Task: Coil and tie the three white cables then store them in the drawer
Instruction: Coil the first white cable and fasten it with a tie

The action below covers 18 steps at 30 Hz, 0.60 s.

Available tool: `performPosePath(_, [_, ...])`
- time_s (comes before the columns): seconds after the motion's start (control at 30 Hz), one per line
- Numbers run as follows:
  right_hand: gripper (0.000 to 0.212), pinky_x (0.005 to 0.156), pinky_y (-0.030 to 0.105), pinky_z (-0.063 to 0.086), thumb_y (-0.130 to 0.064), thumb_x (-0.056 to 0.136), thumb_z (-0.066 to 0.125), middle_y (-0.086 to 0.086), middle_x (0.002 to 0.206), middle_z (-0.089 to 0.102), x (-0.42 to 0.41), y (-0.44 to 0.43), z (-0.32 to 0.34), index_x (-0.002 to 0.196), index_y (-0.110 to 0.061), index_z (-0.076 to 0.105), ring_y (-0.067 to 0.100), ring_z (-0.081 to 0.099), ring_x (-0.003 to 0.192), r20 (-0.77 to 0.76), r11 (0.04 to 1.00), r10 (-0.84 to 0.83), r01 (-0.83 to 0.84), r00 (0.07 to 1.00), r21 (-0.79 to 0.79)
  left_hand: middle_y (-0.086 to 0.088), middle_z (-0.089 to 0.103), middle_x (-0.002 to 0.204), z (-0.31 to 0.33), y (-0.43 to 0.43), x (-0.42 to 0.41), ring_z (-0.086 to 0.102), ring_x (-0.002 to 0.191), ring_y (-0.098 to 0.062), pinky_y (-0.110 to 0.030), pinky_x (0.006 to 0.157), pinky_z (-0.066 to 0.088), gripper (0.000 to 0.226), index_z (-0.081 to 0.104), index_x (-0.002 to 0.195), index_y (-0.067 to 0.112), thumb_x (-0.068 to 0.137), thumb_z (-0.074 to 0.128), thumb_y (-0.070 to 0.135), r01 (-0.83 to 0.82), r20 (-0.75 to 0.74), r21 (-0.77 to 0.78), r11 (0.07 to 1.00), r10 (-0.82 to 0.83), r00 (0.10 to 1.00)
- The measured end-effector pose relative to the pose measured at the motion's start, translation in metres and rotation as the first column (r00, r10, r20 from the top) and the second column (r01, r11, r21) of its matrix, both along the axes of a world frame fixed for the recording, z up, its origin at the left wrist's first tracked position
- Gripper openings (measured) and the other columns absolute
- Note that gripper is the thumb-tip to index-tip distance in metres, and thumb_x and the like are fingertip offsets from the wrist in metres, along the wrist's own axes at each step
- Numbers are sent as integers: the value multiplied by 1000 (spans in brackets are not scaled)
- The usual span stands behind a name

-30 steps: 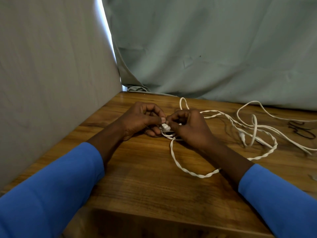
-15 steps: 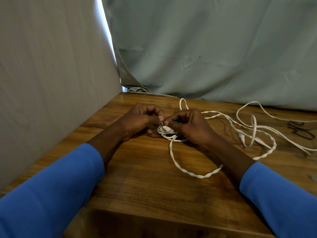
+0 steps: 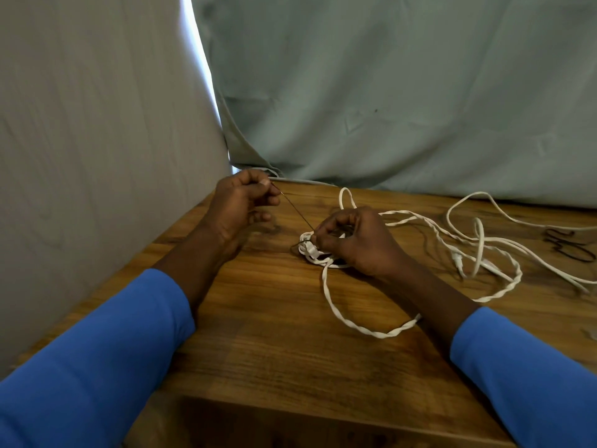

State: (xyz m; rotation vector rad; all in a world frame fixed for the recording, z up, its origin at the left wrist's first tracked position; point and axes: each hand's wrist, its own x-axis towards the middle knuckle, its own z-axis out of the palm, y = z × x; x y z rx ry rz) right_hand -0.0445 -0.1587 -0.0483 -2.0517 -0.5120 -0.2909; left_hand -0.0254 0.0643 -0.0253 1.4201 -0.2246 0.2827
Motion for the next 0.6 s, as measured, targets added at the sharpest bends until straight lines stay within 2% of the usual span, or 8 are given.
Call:
performPosePath(0.17, [4,82,41,61,-19,85,83,-6,87,80,1,1,-1,86,-15,81,11,75,83,-33,1000,-6,5,999,-23,-1,67,75,7,11,2,59,56,-10,-22,48,45,26,57,85,19,102,45,3,-144,-42,-339,930,138,990])
performPosePath(0.27, [2,83,39,61,-15,86,82,-5,86,80,1,2,-2,86,-13,82,10,75,84,-18,999,8,-8,1000,-38,-6,72,82,5,12,5,55,51,-10,-22,47,44,25,55,87,19,104,42,5,-143,-84,-383,913,119,989])
performPosePath(0.37, [2,81,35,61,-12,86,81,-3,86,80,1,3,-3,87,-10,82,10,74,83,-11,999,21,-21,1000,-40,1,65,68,4,8,5,46,47,-8,-22,46,40,23,53,89,19,105,41,10,-121,-119,-360,925,83,989])
performPosePath(0.4, [2,81,34,61,-11,86,81,-3,86,80,1,3,-3,87,-10,82,10,74,83,-4,999,23,-23,1000,-45,3,58,63,3,7,5,41,47,-8,-23,46,37,22,54,89,19,106,41,12,-130,-102,-277,952,106,989])
performPosePath(0.47, [2,81,33,61,-11,86,81,-3,85,80,1,2,-3,87,-10,82,10,74,83,3,998,31,-31,1000,-50,7,54,62,-1,4,1,46,53,-10,-26,49,40,19,61,91,16,105,49,19,-178,38,105,979,174,984])
performPosePath(0.53, [2,80,31,60,-10,87,80,-3,85,80,1,1,-3,88,-11,82,10,74,83,-2,998,36,-36,999,-46,3,67,72,-5,0,-4,63,70,-21,-37,66,51,25,71,90,18,100,62,39,-159,179,487,859,80,981])
performPosePath(0.6, [3,80,32,61,-11,87,80,-2,85,80,1,0,-4,89,-10,81,12,75,82,-2,998,40,-40,999,-42,-4,71,75,-5,-3,-9,67,75,-28,-44,74,54,33,75,77,23,90,72,53,-98,173,729,677,-45,984])
